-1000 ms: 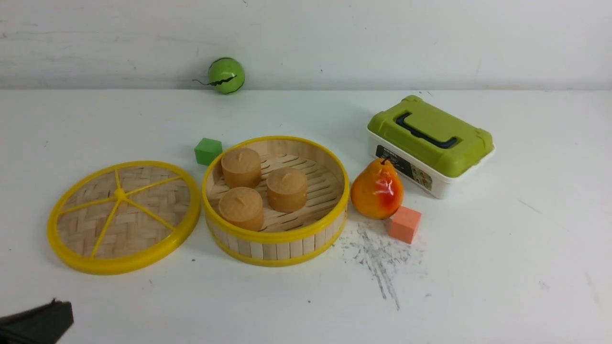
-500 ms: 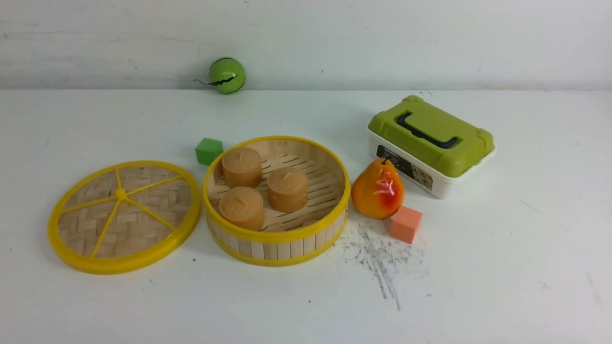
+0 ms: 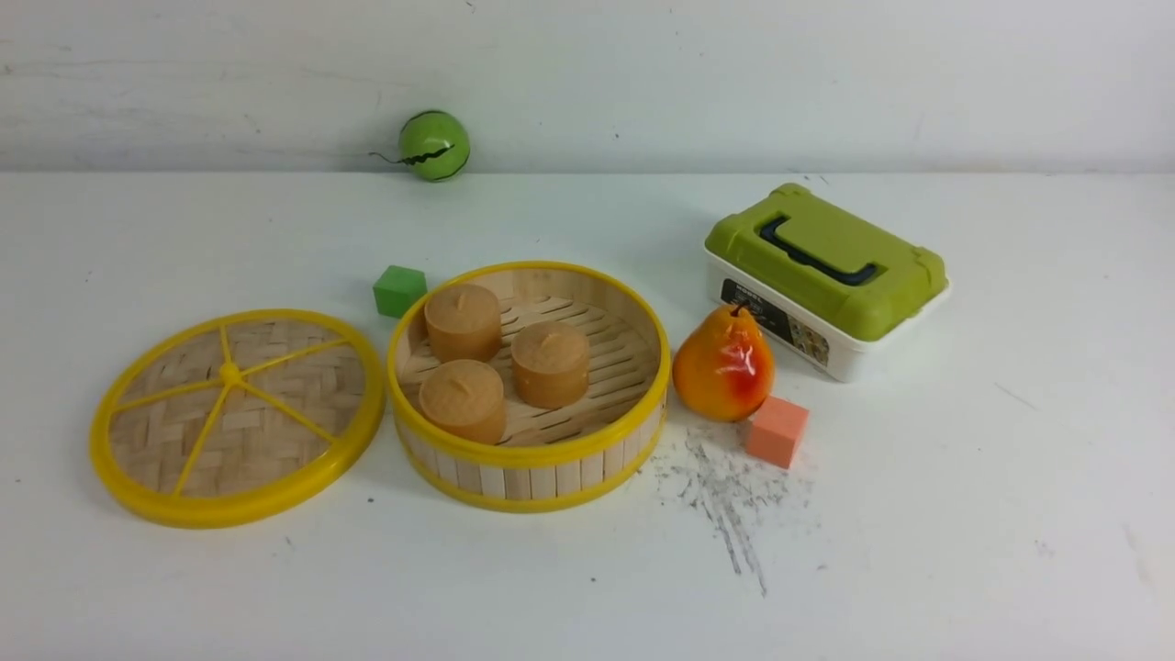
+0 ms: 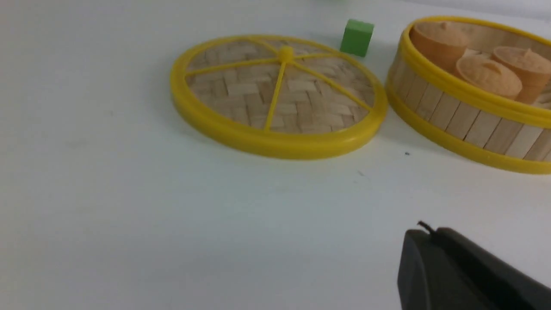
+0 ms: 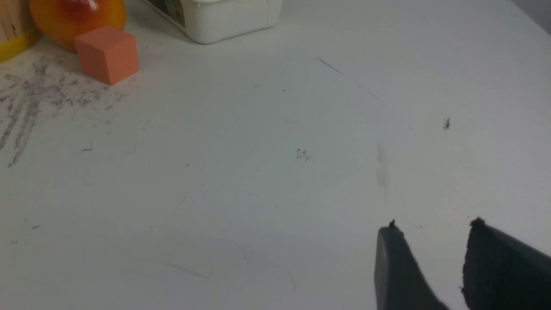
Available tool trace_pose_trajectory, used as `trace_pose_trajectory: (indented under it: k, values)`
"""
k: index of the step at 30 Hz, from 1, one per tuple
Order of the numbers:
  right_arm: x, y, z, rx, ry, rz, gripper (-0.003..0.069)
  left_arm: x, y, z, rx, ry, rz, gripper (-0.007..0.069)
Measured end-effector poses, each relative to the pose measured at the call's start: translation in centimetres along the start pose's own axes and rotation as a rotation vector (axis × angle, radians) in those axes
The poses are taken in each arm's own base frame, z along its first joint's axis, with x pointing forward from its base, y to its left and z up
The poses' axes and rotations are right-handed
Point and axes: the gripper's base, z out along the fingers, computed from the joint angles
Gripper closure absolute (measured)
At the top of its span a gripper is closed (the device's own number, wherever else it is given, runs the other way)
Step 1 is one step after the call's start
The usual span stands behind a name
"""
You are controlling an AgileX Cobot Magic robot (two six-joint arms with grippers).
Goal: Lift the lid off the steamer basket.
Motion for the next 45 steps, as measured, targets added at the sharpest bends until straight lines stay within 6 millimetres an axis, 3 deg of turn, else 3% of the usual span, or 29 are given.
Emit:
trace_pose_trajectory:
  k: [45]
  values:
    - [0.00, 0.00, 0.00, 0.000, 0.000, 0.000, 0.0419, 0.29, -0.27, 0.01, 0.061, 0.030, 0.045, 0.0636]
